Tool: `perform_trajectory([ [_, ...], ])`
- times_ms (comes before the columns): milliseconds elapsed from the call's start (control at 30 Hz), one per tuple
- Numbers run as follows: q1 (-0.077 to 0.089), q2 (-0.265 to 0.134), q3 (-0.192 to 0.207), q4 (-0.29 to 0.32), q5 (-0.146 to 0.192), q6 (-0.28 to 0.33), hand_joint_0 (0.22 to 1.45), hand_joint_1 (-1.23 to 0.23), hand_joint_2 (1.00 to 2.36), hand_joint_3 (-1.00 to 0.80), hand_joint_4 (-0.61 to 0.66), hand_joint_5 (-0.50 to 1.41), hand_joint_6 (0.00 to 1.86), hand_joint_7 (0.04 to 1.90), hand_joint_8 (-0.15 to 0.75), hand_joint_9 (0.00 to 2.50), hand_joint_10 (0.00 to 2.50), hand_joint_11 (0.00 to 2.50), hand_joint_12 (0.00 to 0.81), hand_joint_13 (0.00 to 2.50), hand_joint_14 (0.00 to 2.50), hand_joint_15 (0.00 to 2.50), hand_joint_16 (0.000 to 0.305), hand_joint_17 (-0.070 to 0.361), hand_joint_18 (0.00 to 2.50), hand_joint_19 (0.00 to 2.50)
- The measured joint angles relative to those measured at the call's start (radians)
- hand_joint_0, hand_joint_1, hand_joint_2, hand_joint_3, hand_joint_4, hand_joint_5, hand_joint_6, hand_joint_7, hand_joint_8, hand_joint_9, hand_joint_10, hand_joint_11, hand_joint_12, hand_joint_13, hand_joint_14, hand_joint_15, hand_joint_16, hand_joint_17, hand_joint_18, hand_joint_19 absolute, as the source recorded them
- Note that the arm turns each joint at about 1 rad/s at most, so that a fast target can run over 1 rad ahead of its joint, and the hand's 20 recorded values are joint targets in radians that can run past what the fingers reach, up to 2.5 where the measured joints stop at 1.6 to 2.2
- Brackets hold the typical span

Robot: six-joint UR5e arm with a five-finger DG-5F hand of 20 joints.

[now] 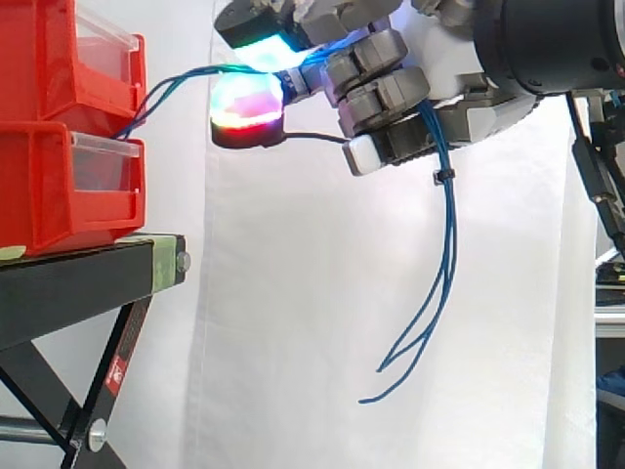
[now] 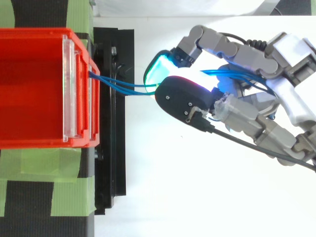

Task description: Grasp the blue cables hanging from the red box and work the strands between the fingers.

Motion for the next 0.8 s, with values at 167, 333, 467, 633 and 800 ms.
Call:
perform_trajectory([
  [167, 0.0, 0.0, 0.0, 0.0, 0.0, 0.0, 0.79, -0.67, 1.01, -0.06, 0.16, 0.58, 0.37, 1.45, 0.439, 1.05, 2.5, 2.5, 0.486, 1.47, 2.5, 1.59, 0.056, 0.125, 1.79, 0.83],
  [333, 0.0, 0.0, 0.0, 0.0, 0.0, 0.0, 0.83, -0.66, 1.2, 0.08, 0.2, 0.64, 0.01, 1.49, 0.439, 1.05, 2.5, 2.5, 0.486, 1.47, 2.5, 1.59, 0.056, 0.125, 1.79, 0.83],
  [467, -0.001, 0.0, 0.0, 0.0, 0.0, 0.0, 1.18, -0.66, 1.03, 0.34, 0.15, 0.62, 0.01, 1.44, 0.439, 1.05, 2.5, 2.5, 0.486, 1.47, 2.5, 1.59, 0.056, 0.125, 1.79, 0.83],
  [633, -0.001, 0.0, 0.0, 0.0, 0.0, 0.0, 1.27, -0.68, 1.0, 0.35, 0.12, 0.76, 0.01, 1.49, 0.439, 1.05, 2.5, 2.5, 0.486, 1.47, 2.5, 1.59, 0.056, 0.125, 1.79, 0.83],
  [800, -0.003, 0.0, 0.0, 0.005, 0.0, -0.011, 0.91, -0.66, 1.5, 0.15, 0.15, 0.74, 0.0, 1.62, 0.439, 1.05, 2.5, 2.5, 0.486, 1.47, 2.5, 1.59, 0.056, 0.125, 1.79, 0.83],
])
